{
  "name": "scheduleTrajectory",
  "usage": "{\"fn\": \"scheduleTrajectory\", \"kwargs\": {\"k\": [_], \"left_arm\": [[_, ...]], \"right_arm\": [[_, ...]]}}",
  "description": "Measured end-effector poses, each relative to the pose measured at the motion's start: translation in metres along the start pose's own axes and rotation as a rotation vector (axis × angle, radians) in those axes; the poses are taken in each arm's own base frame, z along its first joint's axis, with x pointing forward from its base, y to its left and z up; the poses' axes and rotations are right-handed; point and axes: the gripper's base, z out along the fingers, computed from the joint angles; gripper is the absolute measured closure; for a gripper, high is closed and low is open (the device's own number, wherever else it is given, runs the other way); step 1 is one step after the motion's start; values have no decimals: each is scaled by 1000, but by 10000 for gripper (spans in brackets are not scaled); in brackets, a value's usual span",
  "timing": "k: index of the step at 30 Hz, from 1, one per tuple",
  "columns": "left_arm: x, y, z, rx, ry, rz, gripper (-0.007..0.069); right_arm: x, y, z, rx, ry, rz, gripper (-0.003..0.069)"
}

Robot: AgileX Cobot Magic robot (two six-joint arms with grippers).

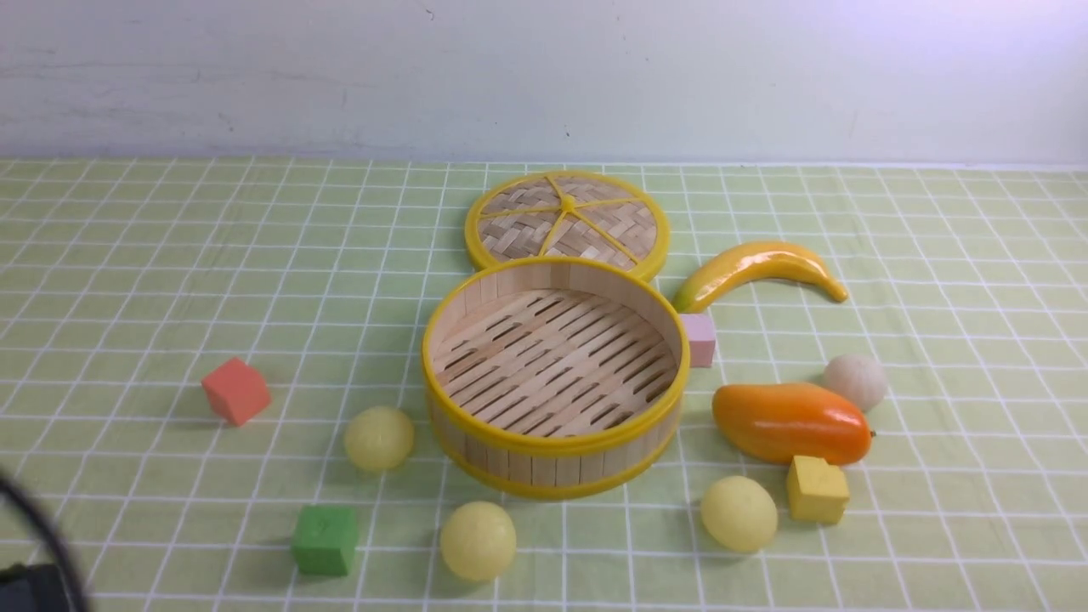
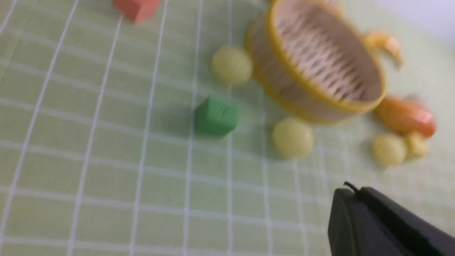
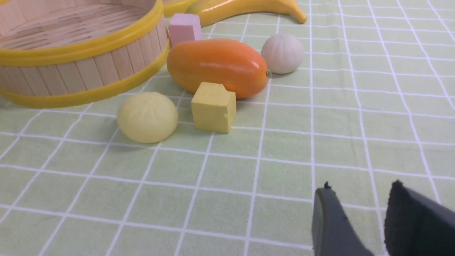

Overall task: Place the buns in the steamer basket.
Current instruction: Use the left arm to grab a steamed stuffed bun

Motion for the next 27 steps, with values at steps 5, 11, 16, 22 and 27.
{"fn": "scheduleTrajectory", "kwargs": {"k": [5,11,16,22,27], "left_arm": [[-44,-1,47,-144,268,93,638],[-73,-12,120,-40,467,199,638],[-88,-42,163,-7,514,343,638],[-93,-59,216,-28,591,438,638],[-106,-56,254,-87,593,501,634]], "right_arm": [[0,0,0,0,0,0,420],[0,0,0,0,0,0,420],[0,0,0,0,0,0,420],[0,0,0,0,0,0,420],[0,0,0,0,0,0,420]]}}
